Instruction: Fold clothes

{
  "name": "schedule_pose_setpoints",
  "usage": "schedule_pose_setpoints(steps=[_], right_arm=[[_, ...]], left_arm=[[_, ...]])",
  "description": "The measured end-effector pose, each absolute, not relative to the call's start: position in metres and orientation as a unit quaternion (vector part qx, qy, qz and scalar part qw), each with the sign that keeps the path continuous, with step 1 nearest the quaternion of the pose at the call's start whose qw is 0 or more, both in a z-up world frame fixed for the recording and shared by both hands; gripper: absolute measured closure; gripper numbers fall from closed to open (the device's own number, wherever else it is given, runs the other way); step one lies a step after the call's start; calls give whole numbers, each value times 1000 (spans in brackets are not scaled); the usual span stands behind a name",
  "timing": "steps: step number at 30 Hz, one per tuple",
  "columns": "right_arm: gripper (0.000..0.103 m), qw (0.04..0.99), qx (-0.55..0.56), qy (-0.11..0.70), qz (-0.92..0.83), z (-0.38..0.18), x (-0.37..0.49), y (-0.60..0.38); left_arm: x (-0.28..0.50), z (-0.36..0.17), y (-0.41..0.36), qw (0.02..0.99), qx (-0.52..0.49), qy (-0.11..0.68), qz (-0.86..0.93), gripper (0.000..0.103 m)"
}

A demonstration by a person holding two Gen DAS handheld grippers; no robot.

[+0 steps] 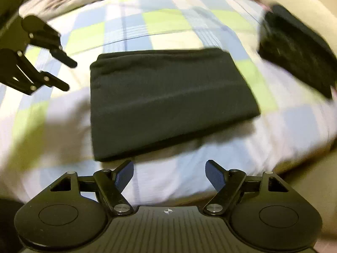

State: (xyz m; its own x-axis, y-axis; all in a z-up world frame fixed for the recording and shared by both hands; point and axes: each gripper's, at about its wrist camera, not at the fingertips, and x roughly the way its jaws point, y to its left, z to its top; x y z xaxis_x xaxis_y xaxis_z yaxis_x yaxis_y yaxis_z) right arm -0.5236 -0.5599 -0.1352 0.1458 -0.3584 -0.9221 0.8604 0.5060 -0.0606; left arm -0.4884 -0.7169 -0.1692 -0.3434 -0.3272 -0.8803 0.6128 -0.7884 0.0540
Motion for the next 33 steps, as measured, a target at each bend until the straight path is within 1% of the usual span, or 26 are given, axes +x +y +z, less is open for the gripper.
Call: schedule_pose_setpoints(steps=[1, 2, 5, 8, 10, 15, 19, 23, 33], right_arm=[[25, 721, 234, 503, -414, -136, -528, -566], [25, 729, 223, 506, -404, -136, -535, -570], [25, 751, 212, 499, -376, -146, -562, -595], [25, 769, 191, 507, -339, -155, -586, -616], [25, 780, 165, 520, -307, -159, -599, -627], [25, 771, 152, 572, -238, -166, -621, -644], [25, 762, 149, 598, -198, -172, -632, -644], [25, 750, 148, 620, -177, -178, -639, -640], [25, 736, 150, 634, -184, -166, -639, -624]], left_arm=[[-498, -169, -711, 301, 491, 150, -804, 42], [-507, -170, -704, 307, 489, 156, -802, 39], [-543, -177, -685, 322, 496, 161, -790, 39], [-582, -186, -675, 347, 505, 188, -768, 39], [-606, -190, -673, 371, 509, 210, -748, 39], [-644, -189, -677, 438, 514, 253, -693, 39], [-660, -180, -677, 468, 507, 277, -669, 39], [-668, -178, -672, 478, 500, 289, -661, 39], [-658, -174, -655, 489, 484, 297, -663, 39]])
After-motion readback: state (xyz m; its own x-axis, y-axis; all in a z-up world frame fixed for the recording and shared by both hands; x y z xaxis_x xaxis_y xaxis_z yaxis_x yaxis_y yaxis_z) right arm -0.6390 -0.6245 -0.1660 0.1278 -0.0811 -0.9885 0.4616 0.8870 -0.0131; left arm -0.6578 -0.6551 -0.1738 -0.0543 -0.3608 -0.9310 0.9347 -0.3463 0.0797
